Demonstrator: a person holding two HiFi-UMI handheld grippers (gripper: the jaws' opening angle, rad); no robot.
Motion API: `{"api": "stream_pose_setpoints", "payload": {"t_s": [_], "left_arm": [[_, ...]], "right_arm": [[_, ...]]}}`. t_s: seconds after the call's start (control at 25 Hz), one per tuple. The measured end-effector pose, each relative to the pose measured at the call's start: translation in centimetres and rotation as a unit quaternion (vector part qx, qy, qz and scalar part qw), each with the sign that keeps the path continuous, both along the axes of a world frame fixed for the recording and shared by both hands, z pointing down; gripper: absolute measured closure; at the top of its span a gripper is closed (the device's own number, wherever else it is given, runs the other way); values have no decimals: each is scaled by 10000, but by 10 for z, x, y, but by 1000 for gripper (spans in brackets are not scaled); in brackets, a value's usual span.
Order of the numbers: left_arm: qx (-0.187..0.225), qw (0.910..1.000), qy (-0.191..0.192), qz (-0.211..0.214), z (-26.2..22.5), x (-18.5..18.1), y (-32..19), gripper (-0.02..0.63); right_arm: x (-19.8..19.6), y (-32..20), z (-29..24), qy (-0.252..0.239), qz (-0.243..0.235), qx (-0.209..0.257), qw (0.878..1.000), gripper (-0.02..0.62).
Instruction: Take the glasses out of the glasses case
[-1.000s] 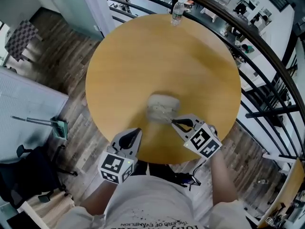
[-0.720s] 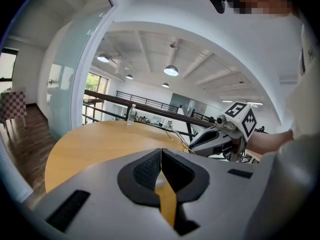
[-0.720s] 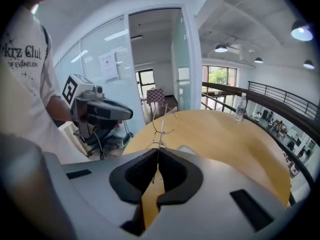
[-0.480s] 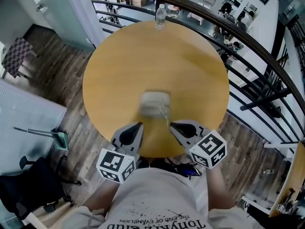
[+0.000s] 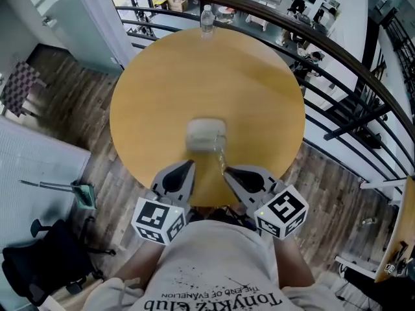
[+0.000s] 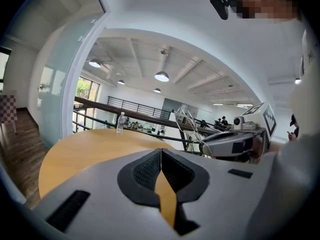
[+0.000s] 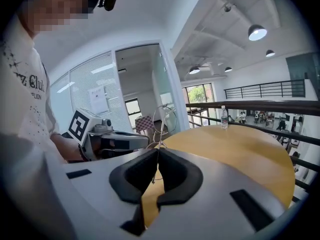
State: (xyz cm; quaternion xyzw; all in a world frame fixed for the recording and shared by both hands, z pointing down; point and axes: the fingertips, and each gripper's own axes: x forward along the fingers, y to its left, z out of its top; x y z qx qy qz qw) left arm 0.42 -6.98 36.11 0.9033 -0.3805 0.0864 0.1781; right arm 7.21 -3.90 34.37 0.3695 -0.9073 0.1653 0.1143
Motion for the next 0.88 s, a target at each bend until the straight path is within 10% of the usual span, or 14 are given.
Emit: {"api": "stream_pose_setpoints", "payload": {"t_s": [0.88], "left_arm": [[11,10000,-12,72,-3,8,-2,581]], "right_arm": [[3,-6,1,-42,213,15,9998,563]]}}
